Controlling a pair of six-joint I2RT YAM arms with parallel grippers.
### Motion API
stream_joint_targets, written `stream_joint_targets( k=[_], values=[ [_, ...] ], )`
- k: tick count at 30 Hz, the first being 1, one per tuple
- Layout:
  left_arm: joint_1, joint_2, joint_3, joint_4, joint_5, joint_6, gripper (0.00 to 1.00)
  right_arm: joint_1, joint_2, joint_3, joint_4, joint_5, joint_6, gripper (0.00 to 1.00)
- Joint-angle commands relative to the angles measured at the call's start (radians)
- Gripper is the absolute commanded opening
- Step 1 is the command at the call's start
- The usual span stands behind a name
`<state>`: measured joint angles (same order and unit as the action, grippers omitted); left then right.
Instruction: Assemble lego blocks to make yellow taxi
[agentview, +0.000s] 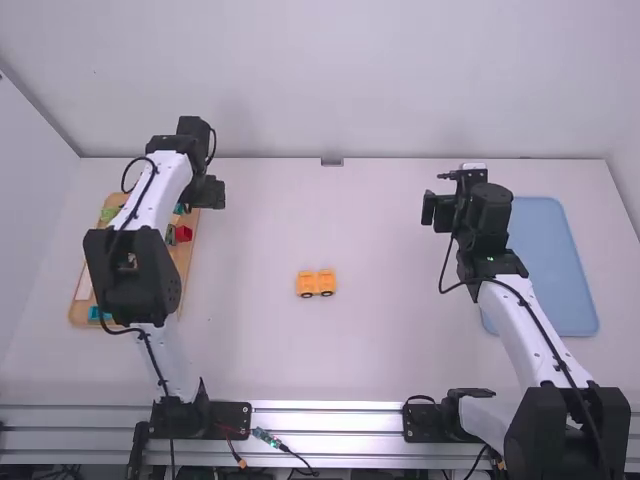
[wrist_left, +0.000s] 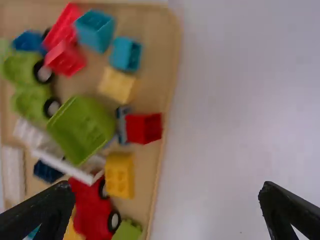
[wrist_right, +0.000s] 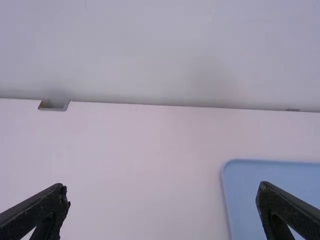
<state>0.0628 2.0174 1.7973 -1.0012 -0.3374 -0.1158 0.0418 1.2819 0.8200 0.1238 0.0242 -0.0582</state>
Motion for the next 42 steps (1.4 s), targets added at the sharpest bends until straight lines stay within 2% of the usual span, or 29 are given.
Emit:
stream_joint_targets(
  k=[1, 4, 7, 12, 15, 20, 25, 29, 34, 42],
  values=[
    [-0.011, -0.036, -0.018, -0.033, -0.166, -0.232, 0.99, -0.004, 0.003, 0.032, 0.005, 0.003, -0.003, 0.99],
    [-0.001, -0.037, -0.022, -0.081, -0.202, -0.311, 0.99, -0.003, 0.003, 0.032, 0.004, 0.0, -0.026, 0.99],
    [0.007, -0.051, -0.058, -0.064, -0.195, -0.338, 0.99, -0.004, 0.003, 0.032, 0.003, 0.003, -0.026, 0.99],
    [0.009, -0.151, -0.232, 0.05, -0.147, -0.335, 0.99, -0.003, 0.003, 0.032, 0.0, 0.002, -0.026, 0.99],
    [0.011, -0.261, -0.379, 0.146, -0.15, -0.333, 0.99, -0.003, 0.004, 0.032, 0.001, 0.002, -0.026, 0.99],
    [0.058, -0.43, -0.529, 0.214, -0.107, -0.32, 0.99, -0.003, 0.003, 0.032, 0.007, 0.0, -0.026, 0.99],
    [0.198, -0.537, -0.636, 0.246, 0.02, -0.253, 0.99, -0.003, 0.003, 0.032, 0.006, -0.001, -0.026, 0.99],
    [0.323, -0.563, -0.704, 0.266, 0.082, -0.225, 0.99, -0.003, 0.003, 0.032, 0.006, -0.001, -0.025, 0.99],
    [0.474, -0.563, -0.789, 0.356, 0.253, -0.117, 0.99, -0.001, 0.003, 0.032, 0.008, -0.001, -0.026, 0.99],
    [0.608, -0.563, -0.901, 0.501, 0.253, -0.118, 0.99, -0.002, 0.003, 0.032, 0.007, -0.001, -0.024, 0.99]
  ],
)
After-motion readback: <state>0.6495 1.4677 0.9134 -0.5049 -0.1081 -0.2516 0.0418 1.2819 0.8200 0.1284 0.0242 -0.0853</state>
